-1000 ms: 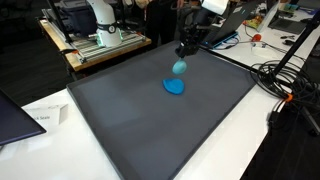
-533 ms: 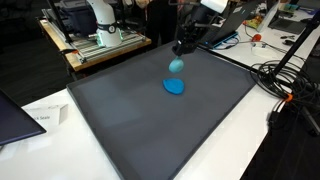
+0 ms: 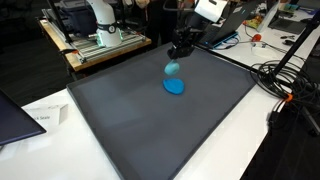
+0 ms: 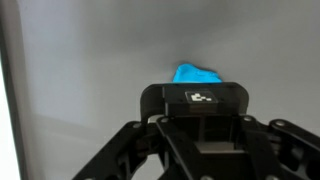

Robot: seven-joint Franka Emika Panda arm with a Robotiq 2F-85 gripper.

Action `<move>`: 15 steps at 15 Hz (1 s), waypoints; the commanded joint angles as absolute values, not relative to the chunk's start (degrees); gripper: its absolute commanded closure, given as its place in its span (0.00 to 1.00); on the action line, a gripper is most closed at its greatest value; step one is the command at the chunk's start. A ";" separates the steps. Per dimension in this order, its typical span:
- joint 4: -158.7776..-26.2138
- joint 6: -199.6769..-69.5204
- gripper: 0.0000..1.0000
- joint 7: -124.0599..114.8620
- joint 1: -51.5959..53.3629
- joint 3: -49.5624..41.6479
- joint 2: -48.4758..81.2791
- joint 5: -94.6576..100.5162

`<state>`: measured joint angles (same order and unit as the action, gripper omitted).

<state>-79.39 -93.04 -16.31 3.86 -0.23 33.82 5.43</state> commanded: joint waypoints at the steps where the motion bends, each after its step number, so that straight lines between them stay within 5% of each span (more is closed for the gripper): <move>1: -75.31 -89.29 0.78 -13.54 2.41 -0.31 36.46 2.34; 15: -73.90 -89.96 0.78 -11.16 0.79 -0.15 40.87 -1.22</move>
